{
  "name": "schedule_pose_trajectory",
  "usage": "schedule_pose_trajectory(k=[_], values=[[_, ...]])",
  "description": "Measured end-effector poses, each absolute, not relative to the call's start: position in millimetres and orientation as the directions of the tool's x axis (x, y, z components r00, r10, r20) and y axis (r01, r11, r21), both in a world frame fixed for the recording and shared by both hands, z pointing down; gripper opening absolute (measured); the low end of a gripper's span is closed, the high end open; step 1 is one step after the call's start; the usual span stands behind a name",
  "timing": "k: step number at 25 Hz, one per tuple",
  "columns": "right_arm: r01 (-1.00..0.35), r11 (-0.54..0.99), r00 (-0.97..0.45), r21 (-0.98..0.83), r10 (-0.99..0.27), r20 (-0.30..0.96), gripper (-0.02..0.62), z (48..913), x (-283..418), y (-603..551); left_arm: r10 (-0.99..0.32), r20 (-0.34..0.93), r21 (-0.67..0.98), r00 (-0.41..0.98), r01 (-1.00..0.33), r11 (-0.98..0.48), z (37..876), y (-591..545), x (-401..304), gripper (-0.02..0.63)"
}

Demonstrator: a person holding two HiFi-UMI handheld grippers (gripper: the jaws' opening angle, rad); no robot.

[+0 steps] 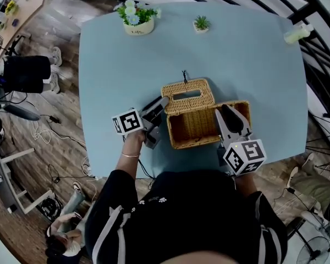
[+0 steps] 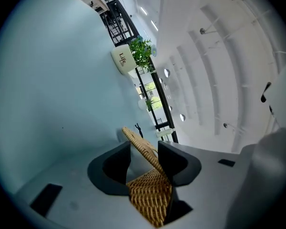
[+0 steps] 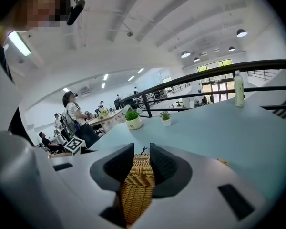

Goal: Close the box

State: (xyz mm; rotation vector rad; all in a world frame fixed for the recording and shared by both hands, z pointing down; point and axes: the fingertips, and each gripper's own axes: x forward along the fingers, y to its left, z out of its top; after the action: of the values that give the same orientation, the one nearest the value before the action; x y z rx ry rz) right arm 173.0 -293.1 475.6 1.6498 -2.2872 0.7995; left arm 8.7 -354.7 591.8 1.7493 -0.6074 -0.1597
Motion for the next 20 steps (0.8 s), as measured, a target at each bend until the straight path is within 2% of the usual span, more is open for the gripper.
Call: schedule_pose_trajectory(k=[11,20], values=[[-0.93,0.202,-0.334,-0.306,-0.812,0.478,0.098,478.0,177.3,-288.5,-0.506,0.195,0.942,0.84,-0.304,-0.142,591.0,-363.3,9.3,0.155],[-0.932,0.213,-0.335,-0.292,-0.811,0.479,0.094,479.4,176.6,-293.3,-0.574,0.139,0.938,0.807,-0.293,-0.185,568.2,-369.7,3.4,0.092]])
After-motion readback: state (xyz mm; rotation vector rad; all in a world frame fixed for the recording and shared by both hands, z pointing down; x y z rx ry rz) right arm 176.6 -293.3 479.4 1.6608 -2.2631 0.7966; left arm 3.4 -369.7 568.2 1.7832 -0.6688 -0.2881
